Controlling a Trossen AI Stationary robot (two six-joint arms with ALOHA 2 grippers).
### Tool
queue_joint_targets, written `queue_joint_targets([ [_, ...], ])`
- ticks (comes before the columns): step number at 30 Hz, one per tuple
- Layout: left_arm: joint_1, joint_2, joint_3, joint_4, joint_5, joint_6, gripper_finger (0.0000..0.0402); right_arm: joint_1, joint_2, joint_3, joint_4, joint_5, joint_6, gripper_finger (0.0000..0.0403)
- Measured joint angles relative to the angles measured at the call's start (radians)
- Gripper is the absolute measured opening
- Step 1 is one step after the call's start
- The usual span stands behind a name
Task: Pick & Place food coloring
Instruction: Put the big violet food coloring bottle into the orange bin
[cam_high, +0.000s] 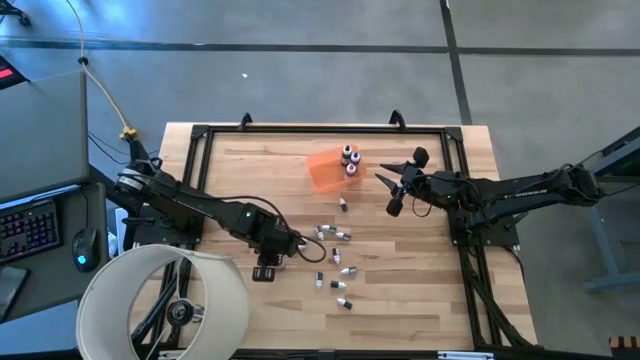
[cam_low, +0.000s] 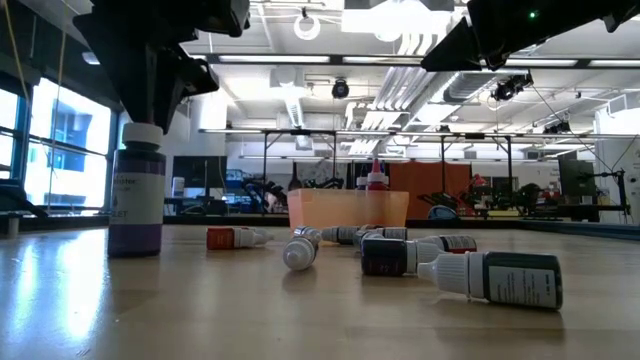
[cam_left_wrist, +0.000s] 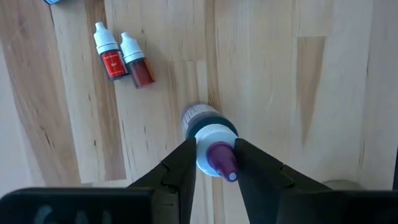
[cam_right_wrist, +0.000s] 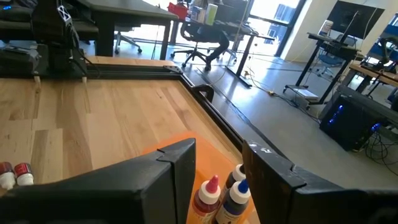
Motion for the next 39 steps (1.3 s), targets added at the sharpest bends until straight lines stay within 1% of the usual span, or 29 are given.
queue_joint_targets([
  [4,0.0,0.0,0.0,-0.001,-0.003,0.0,0.0079,0.0,0.0,0.0,0.0,0.0,0.0,0.0126],
  [7,0.0,0.0,0.0,-0.002,-0.008,0.0,0.0073,0.0,0.0,0.0,0.0,0.0,0.0,0.0126],
  [33,0.0,0.002,-0.002,-0.003,-0.008,0.0,0.0069,0.0,0.0,0.0,0.0,0.0,0.0,0.0126],
  [39,-0.001,0.002,-0.002,-0.003,-0.026,0.0,0.0069,0.0,0.0,0.0,0.0,0.0,0.0,0.0126],
])
